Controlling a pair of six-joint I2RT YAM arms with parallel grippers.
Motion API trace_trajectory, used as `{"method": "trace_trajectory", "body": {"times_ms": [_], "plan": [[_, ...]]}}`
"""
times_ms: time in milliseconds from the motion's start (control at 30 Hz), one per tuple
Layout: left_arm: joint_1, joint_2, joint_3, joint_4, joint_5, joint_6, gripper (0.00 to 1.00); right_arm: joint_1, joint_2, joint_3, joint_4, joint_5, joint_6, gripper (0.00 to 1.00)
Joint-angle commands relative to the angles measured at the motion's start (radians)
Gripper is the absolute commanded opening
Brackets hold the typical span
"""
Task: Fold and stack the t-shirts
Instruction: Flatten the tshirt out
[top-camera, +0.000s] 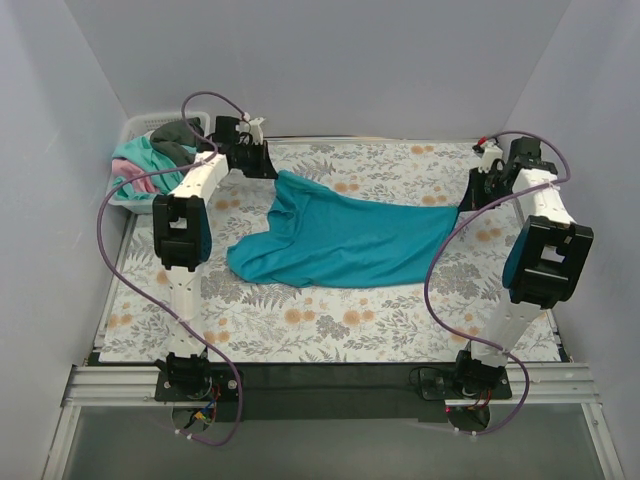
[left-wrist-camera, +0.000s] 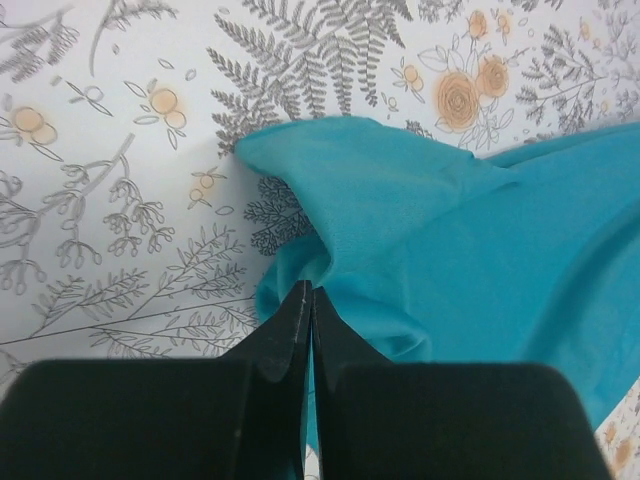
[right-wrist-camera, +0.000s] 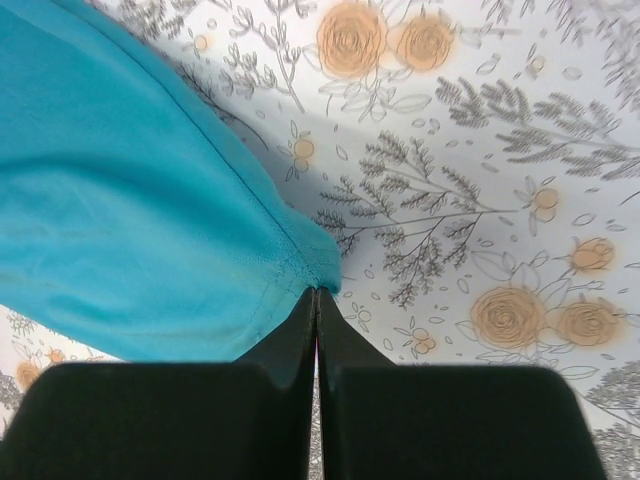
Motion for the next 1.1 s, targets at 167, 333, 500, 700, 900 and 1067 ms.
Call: {"method": "trace_trajectory", "body": {"times_ms": [167, 333, 500, 700, 900, 1067], "plan": [[0.111, -0.181, 0.250, 0.018, -0.023, -0.039, 0.00, -0.013, -0.056, 0.313, -0.077, 0.013, -0.068, 0.01], [0.169, -0.356, 0.186, 0.058, -0.033, -0.029, 0.00, -0.013, -0.125, 0.435, -0.092, 0.024, -0.103, 0.01], [0.214, -0.644, -0.043, 0.260, -0.059, -0.042, 0.00, -0.014, -0.226, 0.512, -0.066, 0.042, -0.120, 0.01], [0.214, -0.746, -0.239, 0.214, 0.016, -0.010, 0.00, 0.018, -0.234, 0.411, -0.075, -0.097, -0.094, 0.08], [0.151, -0.801, -0.336, 0.110, 0.203, 0.049, 0.00, 0.065, -0.196, 0.305, -0.072, -0.157, -0.060, 0.40], [-0.247, -0.753, -0.279, -0.167, 0.248, 0.197, 0.00, 0.065, -0.203, 0.245, -0.077, -0.142, -0.065, 0.47]]}}
